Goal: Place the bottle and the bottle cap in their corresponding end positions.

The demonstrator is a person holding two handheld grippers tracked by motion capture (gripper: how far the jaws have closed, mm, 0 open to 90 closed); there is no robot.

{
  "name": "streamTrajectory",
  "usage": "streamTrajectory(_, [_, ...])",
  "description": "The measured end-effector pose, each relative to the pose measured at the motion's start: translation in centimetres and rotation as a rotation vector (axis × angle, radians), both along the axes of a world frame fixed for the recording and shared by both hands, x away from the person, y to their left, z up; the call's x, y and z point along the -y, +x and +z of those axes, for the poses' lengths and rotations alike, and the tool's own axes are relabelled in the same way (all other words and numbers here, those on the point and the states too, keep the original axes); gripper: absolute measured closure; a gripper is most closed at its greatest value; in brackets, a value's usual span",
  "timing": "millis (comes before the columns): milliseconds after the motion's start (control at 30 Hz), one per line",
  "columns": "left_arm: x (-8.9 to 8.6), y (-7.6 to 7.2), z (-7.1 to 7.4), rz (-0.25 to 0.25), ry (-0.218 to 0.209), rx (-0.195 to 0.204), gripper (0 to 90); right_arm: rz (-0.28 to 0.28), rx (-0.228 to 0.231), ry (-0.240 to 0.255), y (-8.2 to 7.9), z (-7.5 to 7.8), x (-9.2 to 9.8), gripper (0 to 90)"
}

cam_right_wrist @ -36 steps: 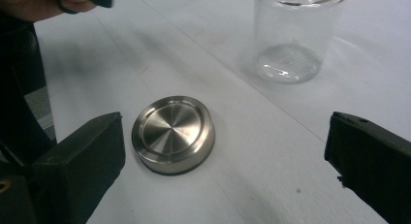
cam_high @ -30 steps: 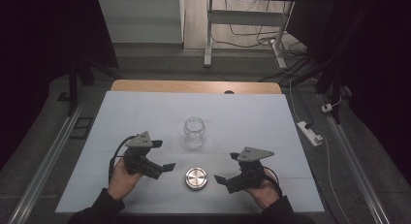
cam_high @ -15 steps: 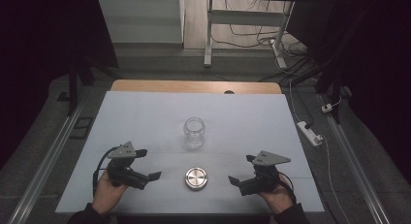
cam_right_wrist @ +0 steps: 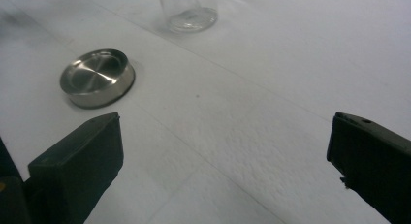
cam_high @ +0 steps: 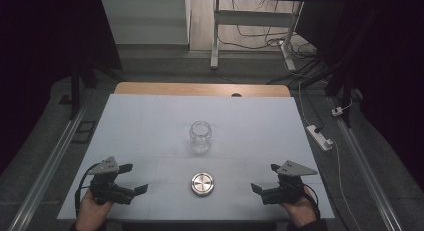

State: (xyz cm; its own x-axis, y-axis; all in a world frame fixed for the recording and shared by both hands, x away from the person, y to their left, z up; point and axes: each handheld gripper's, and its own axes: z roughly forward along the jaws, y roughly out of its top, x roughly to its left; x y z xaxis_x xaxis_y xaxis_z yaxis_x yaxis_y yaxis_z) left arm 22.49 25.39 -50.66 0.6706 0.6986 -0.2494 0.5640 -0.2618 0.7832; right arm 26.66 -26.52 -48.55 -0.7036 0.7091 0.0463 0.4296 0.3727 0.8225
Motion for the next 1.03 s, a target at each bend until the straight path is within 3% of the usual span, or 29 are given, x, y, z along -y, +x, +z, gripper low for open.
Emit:
streamTrajectory(433, [-2.8,-2.3,-1.1,0.089,0.026,-0.022,0.0,-0.082,-0.008,-0.016,-1.3,-0.5,2.6,0.0])
streamTrajectory(700, [-3.5,-3.2,-1.6,0.126,0.057,-0.040,0.0,-0.116,-0.026,-0.035,-2.1,-0.8,3.5,0.0])
streamTrajectory(800, [-3.5,-3.4,-1.6,0.142,0.095,-0.060,0.7,-0.123,-0.037,-0.048,-2.3,-0.9,3.6,0.0])
streamTrajectory(1033, [-3.5,-3.3,-1.6,0.140,0.090,-0.070,0.7,-0.140,-0.050,-0.071,-2.5,-1.0,3.7,0.0])
